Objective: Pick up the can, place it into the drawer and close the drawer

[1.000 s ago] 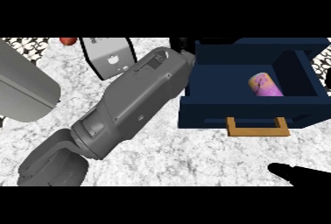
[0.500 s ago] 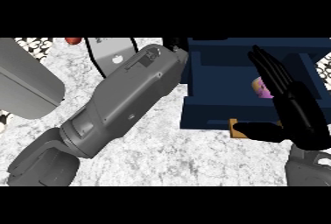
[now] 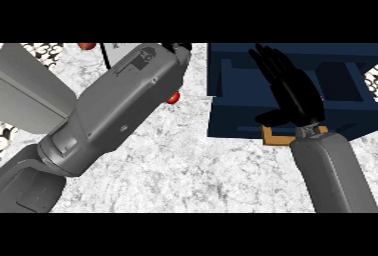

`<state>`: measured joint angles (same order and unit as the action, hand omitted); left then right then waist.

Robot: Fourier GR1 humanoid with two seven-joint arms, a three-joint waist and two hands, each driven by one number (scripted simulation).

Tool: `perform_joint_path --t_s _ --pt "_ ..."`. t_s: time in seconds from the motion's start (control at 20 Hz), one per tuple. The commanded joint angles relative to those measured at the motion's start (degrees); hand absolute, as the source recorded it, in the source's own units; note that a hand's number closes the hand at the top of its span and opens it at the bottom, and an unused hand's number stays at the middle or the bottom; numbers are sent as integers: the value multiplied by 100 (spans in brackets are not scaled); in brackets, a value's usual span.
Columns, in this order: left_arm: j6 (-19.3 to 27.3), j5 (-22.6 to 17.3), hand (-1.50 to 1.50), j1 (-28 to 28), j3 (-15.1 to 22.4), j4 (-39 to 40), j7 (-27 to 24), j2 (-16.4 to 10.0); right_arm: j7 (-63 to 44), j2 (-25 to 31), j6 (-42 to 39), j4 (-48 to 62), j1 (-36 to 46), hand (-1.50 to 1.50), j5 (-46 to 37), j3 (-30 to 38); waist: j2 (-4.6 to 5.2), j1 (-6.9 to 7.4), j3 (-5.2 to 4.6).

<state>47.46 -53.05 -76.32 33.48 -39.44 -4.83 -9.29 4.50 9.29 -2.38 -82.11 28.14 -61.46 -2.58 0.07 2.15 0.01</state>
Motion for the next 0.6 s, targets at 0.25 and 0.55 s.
perform_joint_path --t_s 0.25,0.55 --pt "-325 289 -150 629 -91 -666 202 -733 545 -88 1639 2616 716 -150 -578 239 36 -40 4" --pt "11 407 -150 706 -98 -1194 684 -898 242 -180 2509 4064 1580 -150 -1017 504 51 41 7"
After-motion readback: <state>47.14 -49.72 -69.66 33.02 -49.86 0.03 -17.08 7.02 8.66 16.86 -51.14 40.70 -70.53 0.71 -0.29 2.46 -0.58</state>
